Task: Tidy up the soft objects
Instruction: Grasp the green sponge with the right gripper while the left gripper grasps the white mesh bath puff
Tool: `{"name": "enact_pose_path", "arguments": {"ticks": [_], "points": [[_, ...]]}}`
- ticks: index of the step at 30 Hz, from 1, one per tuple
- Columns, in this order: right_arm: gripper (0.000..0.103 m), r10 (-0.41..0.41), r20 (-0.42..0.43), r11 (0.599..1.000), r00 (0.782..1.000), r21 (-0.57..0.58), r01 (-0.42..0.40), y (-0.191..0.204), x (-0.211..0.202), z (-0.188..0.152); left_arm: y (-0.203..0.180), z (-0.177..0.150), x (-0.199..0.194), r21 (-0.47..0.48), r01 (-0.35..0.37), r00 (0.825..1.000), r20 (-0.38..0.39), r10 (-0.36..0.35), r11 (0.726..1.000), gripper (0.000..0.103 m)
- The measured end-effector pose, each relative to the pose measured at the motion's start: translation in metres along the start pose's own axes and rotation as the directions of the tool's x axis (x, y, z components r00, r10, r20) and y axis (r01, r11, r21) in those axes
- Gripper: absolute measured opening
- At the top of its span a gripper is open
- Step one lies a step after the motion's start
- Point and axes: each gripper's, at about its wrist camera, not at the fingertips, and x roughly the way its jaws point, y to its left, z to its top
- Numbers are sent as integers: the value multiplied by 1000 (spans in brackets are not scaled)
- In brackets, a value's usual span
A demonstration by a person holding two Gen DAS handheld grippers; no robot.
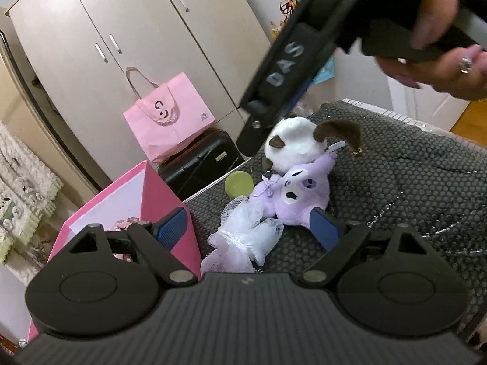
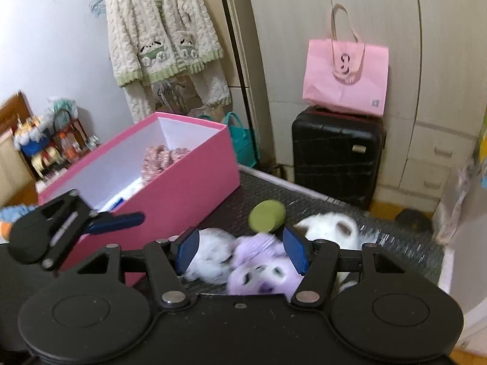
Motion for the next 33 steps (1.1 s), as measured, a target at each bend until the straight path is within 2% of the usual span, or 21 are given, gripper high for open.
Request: {"name": "enact_pose_path", "arguments": {"ticks": [4,6,9,11,17,22,25,33], "points": [[67,37,-6,999,999,-29,-38,-2,8,11,-5,2,8,14,-21,1000,-15,21,1000,79],[67,49,-8,998,999,-43,-50,-1,11,15,-4,3,12,10,-65,998,-14,66,998,78],[67,64,-17,995,998,-71,-65,2,17,23,-8,2,18,86,-111,994,-17,112,990,78],[67,81,-31,995,996,-61,-82,1,23,27,-7,0,22,109,-88,995,-41,93,990,77],[67,68,-61,997,996,-39,-71,-10,47,38,-8,-1,37,140,-15,991,-132,34,990,63],[67,80,-101,997,992,7,-79,-23,70,41,-8,3,40,45,-1,991,-137,7,999,64],[67,85,-136,996,987,44,-80,-30,85,41,-11,-1,49,-20,-19,987,-161,15,1000,63],[66,97,-195,994,976,73,-84,-37,106,43,-10,-13,62,-65,-108,978,-185,94,992,63]]}}
